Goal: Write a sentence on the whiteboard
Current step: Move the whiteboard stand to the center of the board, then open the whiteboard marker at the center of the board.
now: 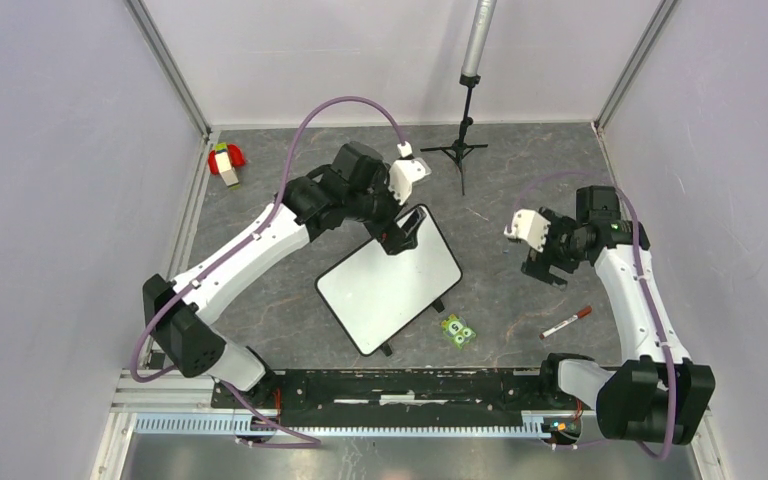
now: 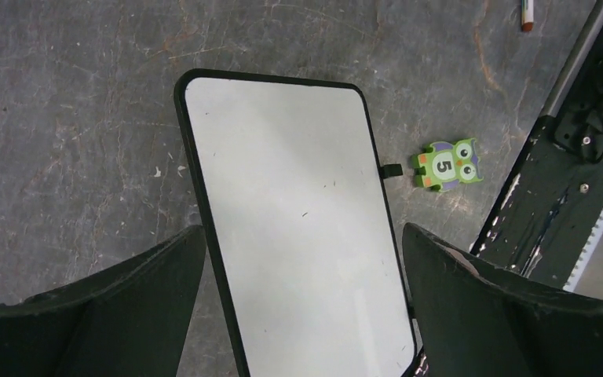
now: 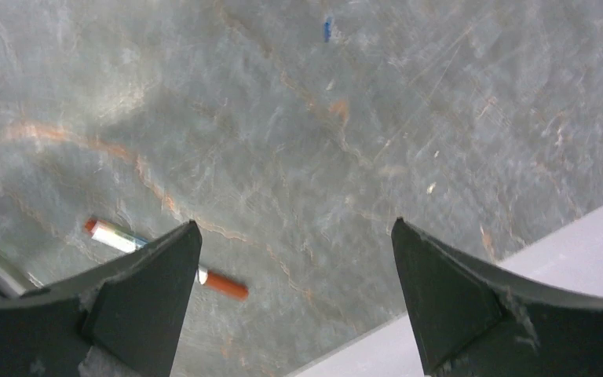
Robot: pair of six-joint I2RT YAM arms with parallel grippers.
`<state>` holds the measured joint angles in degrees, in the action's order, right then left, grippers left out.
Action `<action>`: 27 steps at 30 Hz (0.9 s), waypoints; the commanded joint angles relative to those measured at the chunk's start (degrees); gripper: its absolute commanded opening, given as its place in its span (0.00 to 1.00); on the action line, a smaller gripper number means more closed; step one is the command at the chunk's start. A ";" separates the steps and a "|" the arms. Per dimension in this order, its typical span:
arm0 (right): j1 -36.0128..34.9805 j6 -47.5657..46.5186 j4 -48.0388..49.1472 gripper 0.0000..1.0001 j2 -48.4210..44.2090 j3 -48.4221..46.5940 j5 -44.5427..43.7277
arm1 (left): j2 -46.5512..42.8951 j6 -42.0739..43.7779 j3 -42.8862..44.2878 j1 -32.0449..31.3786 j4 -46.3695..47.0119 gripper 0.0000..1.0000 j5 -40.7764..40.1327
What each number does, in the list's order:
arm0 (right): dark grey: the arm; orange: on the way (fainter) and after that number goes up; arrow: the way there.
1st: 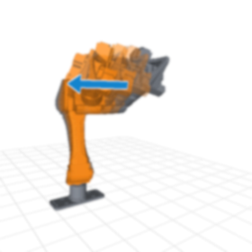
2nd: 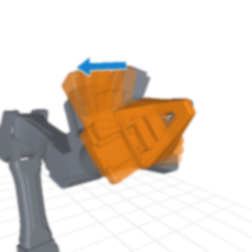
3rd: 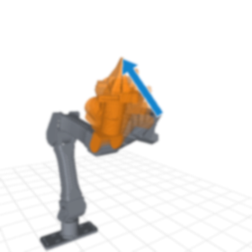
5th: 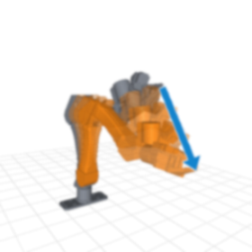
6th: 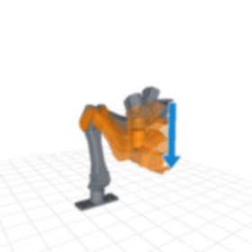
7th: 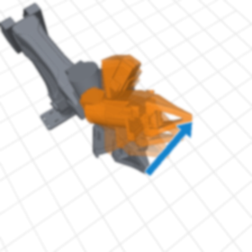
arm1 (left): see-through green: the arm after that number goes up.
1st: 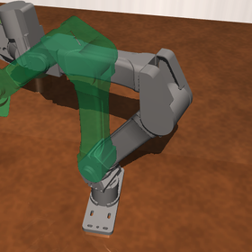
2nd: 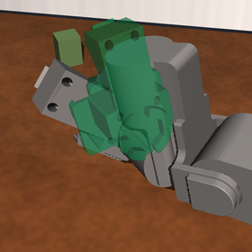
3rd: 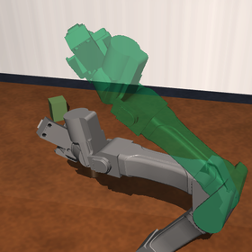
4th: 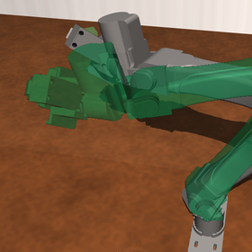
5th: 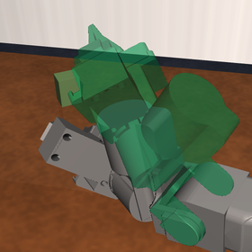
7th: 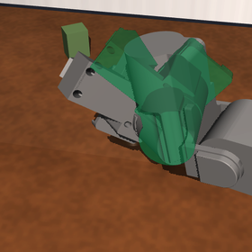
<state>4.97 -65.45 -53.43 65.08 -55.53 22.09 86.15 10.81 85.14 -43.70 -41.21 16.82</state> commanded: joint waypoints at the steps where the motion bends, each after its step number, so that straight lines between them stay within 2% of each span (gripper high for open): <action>1: -0.05 -19.90 -10.47 0.97 -2.48 2.23 -11.10 | -1.58 -5.30 1.89 0.48 0.92 1.00 4.47; 3: -0.14 -24.84 -7.73 0.97 -5.23 7.41 -14.38 | -1.36 -6.22 2.85 0.89 -0.19 1.00 3.44; 7: -0.18 -34.07 -1.83 0.98 -10.79 17.66 -14.92 | -0.85 -7.81 3.86 3.68 -0.78 1.00 10.12; 10: -0.48 -37.30 -0.62 0.99 -10.88 21.48 -14.38 | -0.13 -9.66 4.78 6.07 -0.98 1.00 13.09; 12: -0.96 -37.64 -0.54 0.98 -9.79 22.23 -13.94 | 0.18 -10.19 5.03 7.10 -0.98 1.00 14.41; 17: -2.88 -38.35 0.26 0.88 -7.83 24.10 -13.14 | 1.14 -12.69 5.05 8.82 -0.36 1.00 17.02; 24: -4.28 -38.74 3.29 0.82 -5.97 28.60 -12.60 | 2.19 -14.03 5.75 10.21 -0.10 1.00 18.34; 27: -4.67 -38.22 5.86 0.74 -5.67 29.42 -12.14 | 2.86 -14.65 5.89 10.63 0.17 1.00 19.09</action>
<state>0.80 -97.84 -51.29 58.65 -28.05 8.43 88.40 -0.27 88.27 -33.78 -42.02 33.19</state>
